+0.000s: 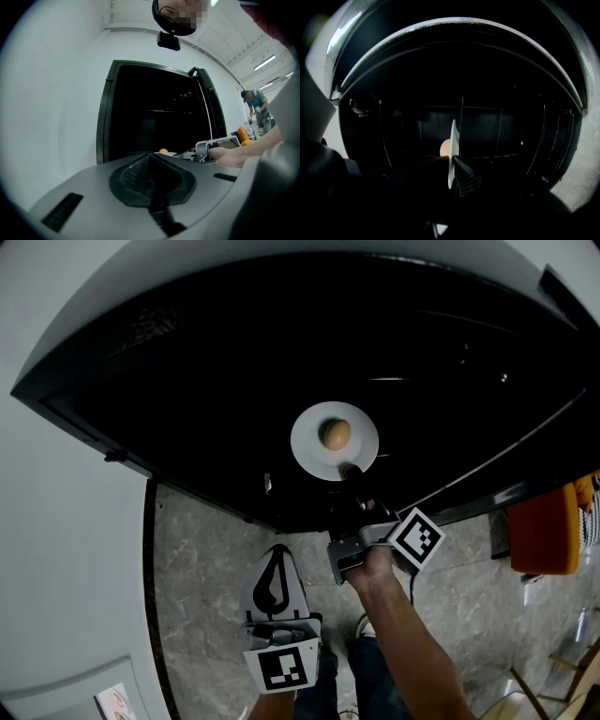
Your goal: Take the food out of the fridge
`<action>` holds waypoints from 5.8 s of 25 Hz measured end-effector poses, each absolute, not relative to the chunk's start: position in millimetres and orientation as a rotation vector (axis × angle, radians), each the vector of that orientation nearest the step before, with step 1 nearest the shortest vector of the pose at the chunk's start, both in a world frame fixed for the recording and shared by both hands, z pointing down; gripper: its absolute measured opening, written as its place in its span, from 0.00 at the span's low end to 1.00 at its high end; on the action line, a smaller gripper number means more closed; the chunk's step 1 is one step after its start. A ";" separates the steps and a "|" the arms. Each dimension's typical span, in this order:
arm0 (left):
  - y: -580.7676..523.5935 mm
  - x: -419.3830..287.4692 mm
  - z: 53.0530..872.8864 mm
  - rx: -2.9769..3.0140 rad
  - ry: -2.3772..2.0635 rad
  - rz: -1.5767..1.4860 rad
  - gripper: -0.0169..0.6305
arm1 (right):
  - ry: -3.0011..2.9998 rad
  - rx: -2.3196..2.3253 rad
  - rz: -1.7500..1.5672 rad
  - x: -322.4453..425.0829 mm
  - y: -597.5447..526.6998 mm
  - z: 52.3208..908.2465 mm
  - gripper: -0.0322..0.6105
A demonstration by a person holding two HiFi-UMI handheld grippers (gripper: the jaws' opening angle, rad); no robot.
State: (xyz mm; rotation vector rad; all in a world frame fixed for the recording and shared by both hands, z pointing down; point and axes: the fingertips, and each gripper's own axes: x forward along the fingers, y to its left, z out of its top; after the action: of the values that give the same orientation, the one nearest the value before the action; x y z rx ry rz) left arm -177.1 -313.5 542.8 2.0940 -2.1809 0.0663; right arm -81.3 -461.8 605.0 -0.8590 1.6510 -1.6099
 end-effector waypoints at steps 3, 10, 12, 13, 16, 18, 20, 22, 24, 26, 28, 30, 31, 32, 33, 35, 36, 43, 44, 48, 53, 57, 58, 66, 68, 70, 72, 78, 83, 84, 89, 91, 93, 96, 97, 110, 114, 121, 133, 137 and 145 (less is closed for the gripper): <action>-313.9 -175.7 541.9 2.099 -2.181 0.066 0.05 | 1.638 -0.855 -1.616 -80.5 -462.0 604.9 0.13; -314.6 -174.7 537.1 2.106 -2.188 0.061 0.05 | 1.606 -0.835 -1.636 -79.9 -459.8 605.3 0.12; -314.4 -175.1 536.5 2.104 -2.191 0.059 0.05 | 1.603 -0.828 -1.638 -80.3 -458.2 605.3 0.12; -314.3 -175.2 536.4 2.103 -2.192 0.059 0.05 | 1.602 -0.827 -1.639 -80.3 -457.2 605.3 0.11; -313.4 -175.4 536.2 2.103 -2.195 0.062 0.05 | 1.608 -0.821 -1.630 -79.5 -453.9 602.9 0.11; -312.6 -176.0 536.3 2.099 -2.197 0.064 0.05 | 1.611 -0.817 -1.624 -78.5 -450.9 599.7 0.10; -312.2 -176.4 535.7 2.095 -2.201 0.060 0.05 | 1.611 -0.821 -1.622 -76.4 -447.0 597.2 0.10; -312.1 -176.0 534.4 2.095 -2.203 0.056 0.05 | 1.612 -0.832 -1.622 -73.3 -441.8 595.3 0.10; -311.9 -175.2 533.0 2.096 -2.206 0.054 0.05 | 1.608 -0.849 -1.625 -69.3 -435.4 594.6 0.10; -312.0 -174.6 531.6 2.097 -2.210 0.051 0.05 | 1.598 -0.870 -1.630 -64.7 -427.7 595.1 0.10; -312.2 -174.1 530.3 2.099 -2.212 0.048 0.05 | 1.585 -0.884 -1.636 -60.3 -418.9 595.6 0.10; -312.1 -173.8 529.6 2.101 -2.213 0.050 0.05 | 1.579 -0.895 -1.639 -55.4 -409.4 595.8 0.10; -312.0 -173.7 529.3 2.102 -2.213 0.052 0.05 | 1.579 -0.901 -1.639 -52.8 -404.6 595.9 0.10; -312.0 -173.7 529.1 2.101 -2.215 0.052 0.05 | 1.580 -0.906 -1.640 -50.2 -399.9 595.8 0.10; -311.9 -173.6 528.8 2.100 -2.216 0.051 0.05 | 1.579 -0.911 -1.642 -47.7 -395.1 595.5 0.10; -311.5 -173.5 528.4 2.096 -2.219 0.048 0.05 | 1.574 -0.916 -1.652 -43.9 -384.7 594.9 0.10; -311.4 -173.2 528.4 2.094 -2.220 0.046 0.05 | 1.570 -0.918 -1.659 -42.6 -379.2 594.5 0.10; -311.7 -168.1 528.5 2.100 -2.216 0.045 0.05 | 1.541 -0.915 -1.705 -35.6 -342.3 589.1 0.10; -311.9 -167.7 528.8 2.100 -2.217 0.045 0.05 | 1.535 -0.916 -1.709 -33.6 -338.0 588.2 0.10; -311.9 -168.2 531.4 2.092 -2.220 0.049 0.05 | 1.514 -0.930 -1.711 -23.8 -323.8 584.6 0.10; -312.0 -168.1 534.1 2.084 -2.226 0.053 0.05 | 1.503 -0.951 -1.724 -17.4 -306.1 579.2 0.10; -311.4 -166.9 536.7 2.103 -2.232 0.076 0.05 | 1.494 -0.984 -1.748 -16.1 -290.6 577.6 0.10; -310.7 -167.0 538.4 2.087 -2.231 0.072 0.05 | 1.493 -0.991 -1.754 -15.8 -287.3 577.6 0.10; -304.9 -166.6 544.3 2.061 -2.228 0.077 0.05 | 1.490 -1.016 -1.771 -9.0 -280.1 577.7 0.10; -303.8 -166.4 544.6 2.060 -2.229 0.078 0.05 | 1.493 -1.018 -1.767 -7.5 -281.1 576.8 0.10; -302.9 -166.0 544.7 2.059 -2.227 0.081 0.05 | 1.493 -1.020 -1.766 -6.3 -281.5 575.8 0.10; -302.3 -165.2 543.8 2.059 -2.224 0.080 0.05 | 1.495 -1.026 -1.766 -5.0 -281.3 574.3 0.10; -296.9 -163.4 533.5 2.056 -2.218 0.087 0.05 | 1.497 -1.038 -1.770 0.5 -278.3 563.0 0.10; -289.1 -161.3 511.4 2.053 -2.210 0.089 0.05 | 1.505 -1.044 -1.785 5.8 -271.4 543.4 0.10; -287.2 -161.3 505.5 2.052 -2.210 0.089 0.05 | 1.502 -1.042 -1.788 6.3 -270.1 537.4 0.10; -278.3 -159.4 475.5 2.041 -2.217 0.082 0.05 | 1.518 -1.026 -1.796 8.6 -263.7 498.0 0.10; -273.4 -156.9 461.9 2.036 -2.215 0.078 0.05 | 1.539 -1.009 -1.804 10.0 -258.9 479.8 0.10; -268.3 -154.6 448.5 2.041 -2.212 0.075 0.05 | 1.547 -0.985 -1.816 10.3 -253.1 461.9 0.10; -261.1 -154.3 429.2 2.048 -2.214 0.077 0.05 | 1.558 -0.954 -1.831 8.1 -244.7 436.9 0.10; -258.7 -154.3 422.1 2.049 -2.217 0.076 0.05 | 1.563 -0.948 -1.836 8.4 -241.7 429.0 0.10; -235.7 -145.8 337.4 2.087 -2.252 0.102 0.05 | 1.629 -0.887 -1.851 29.8 -218.5 342.5 0.10; -226.2 -144.9 307.0 2.121 -2.264 0.070 0.05 | 1.671 -0.841 -1.850 25.7 -204.8 317.0 0.10; -216.4 -137.0 280.2 2.200 -2.251 0.041 0.05 | 1.684 -0.804 -1.839 26.1 -190.9 289.5 0.10; -208.0 -140.0 268.9 2.254 -2.231 0.022 0.05 | 1.713 -0.835 -1.764 29.9 -189.1 272.2 0.10; -206.1 -142.1 275.0 2.250 -2.219 0.024 0.05 | 1.715 -0.845 -1.760 28.5 -188.7 273.2 0.10; -207.4 -147.1 278.4 2.246 -2.215 0.028 0.05 | 1.723 -0.844 -1.765 21.5 -190.1 274.8 0.10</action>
State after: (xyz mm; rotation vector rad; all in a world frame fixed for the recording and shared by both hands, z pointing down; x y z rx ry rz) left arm -147.1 -207.4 278.4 2.2463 -2.2145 0.0281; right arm 21.5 -190.1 274.8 -0.8443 1.7226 -1.7651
